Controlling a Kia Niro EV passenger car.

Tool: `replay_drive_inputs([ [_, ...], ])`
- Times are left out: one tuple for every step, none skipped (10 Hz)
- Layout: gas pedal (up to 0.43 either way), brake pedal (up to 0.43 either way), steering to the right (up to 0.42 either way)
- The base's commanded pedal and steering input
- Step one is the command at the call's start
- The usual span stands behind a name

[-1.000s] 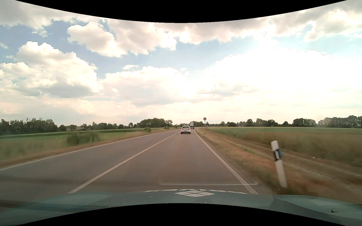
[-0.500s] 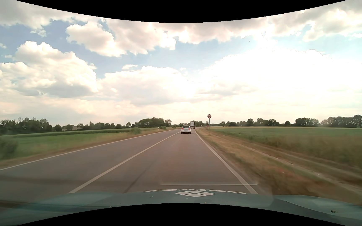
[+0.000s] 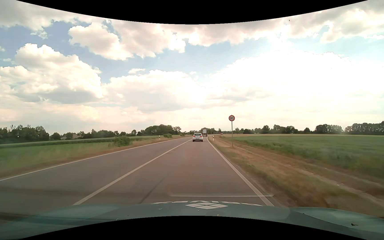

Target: Follow the waypoints while adhering to traffic rules and regulations

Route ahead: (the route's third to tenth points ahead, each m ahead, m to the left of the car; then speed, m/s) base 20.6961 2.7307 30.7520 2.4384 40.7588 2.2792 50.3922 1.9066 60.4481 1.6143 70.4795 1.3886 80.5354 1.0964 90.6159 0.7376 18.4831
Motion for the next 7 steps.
replay_drive_inputs([
  [0.209, 0.000, -0.001],
  [0.209, 0.000, -0.001],
  [0.209, 0.000, 0.000],
  [0.197, 0.000, 0.000],
  [0.197, 0.000, 0.000],
  [0.197, 0.000, 0.000],
  [0.189, 0.000, 0.000],
])
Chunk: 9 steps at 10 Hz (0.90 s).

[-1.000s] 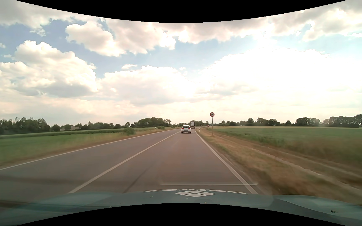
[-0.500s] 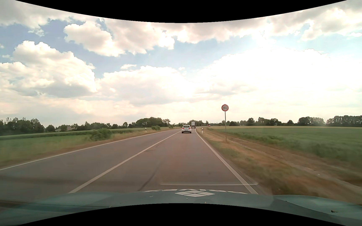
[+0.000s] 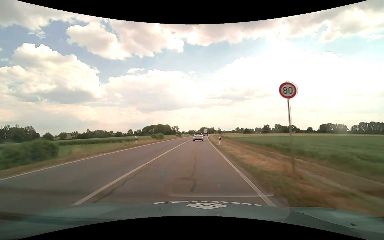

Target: Follow the waypoints while adhering to traffic rules and regulations

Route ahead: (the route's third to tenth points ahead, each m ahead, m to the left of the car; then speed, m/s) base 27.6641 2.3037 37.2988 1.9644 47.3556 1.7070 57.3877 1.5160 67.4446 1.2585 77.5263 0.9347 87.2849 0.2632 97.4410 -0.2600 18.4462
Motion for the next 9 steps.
replay_drive_inputs([
  [0.189, 0.000, 0.000],
  [0.177, 0.000, 0.000],
  [0.177, 0.000, 0.000],
  [0.177, 0.000, 0.000],
  [0.177, 0.000, 0.000],
  [0.177, 0.000, 0.000],
  [0.177, 0.000, 0.000],
  [0.177, 0.000, 0.000],
  [0.177, 0.000, 0.000],
])
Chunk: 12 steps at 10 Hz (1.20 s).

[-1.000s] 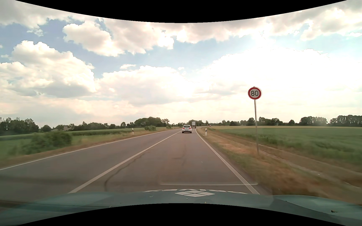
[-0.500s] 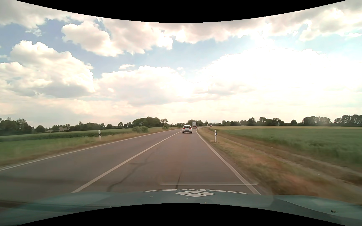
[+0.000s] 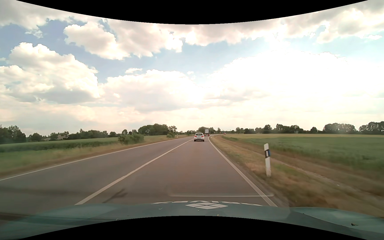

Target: Follow the waypoints while adhering to traffic rules and regulations

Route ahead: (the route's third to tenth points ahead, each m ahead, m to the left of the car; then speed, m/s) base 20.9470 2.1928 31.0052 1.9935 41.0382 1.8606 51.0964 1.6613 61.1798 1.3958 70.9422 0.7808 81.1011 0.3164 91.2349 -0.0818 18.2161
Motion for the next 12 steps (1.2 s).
replay_drive_inputs([
  [0.177, 0.000, 0.000],
  [0.177, 0.000, 0.001],
  [0.177, 0.000, 0.001],
  [0.169, 0.000, 0.001],
  [0.169, 0.000, 0.001],
  [0.169, 0.000, 0.001],
  [0.169, 0.000, 0.001],
  [0.169, 0.000, 0.001],
  [0.169, 0.000, 0.001],
  [0.169, 0.000, 0.001],
  [0.169, 0.000, 0.001],
  [0.169, 0.000, 0.001],
])
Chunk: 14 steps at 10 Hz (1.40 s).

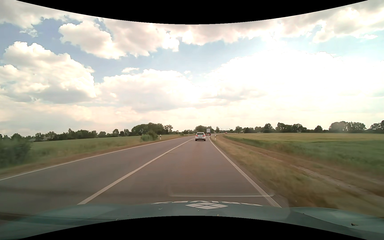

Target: Follow the waypoints while adhering to traffic rules and regulations

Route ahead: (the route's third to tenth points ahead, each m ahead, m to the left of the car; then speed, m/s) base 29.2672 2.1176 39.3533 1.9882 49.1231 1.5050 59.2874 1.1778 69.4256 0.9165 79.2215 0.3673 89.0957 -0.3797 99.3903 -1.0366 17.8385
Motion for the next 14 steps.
replay_drive_inputs([
  [0.169, 0.000, 0.001],
  [0.169, 0.000, 0.001],
  [0.169, 0.000, 0.001],
  [0.169, 0.000, 0.001],
  [0.169, 0.000, 0.002],
  [0.169, 0.000, 0.002],
  [0.169, 0.000, 0.002],
  [0.169, 0.000, 0.002],
  [0.169, 0.000, 0.002],
  [0.169, 0.000, 0.002],
  [0.169, 0.000, 0.002],
  [0.169, 0.000, 0.003],
  [0.169, 0.000, 0.002],
  [0.169, 0.000, 0.002],
])
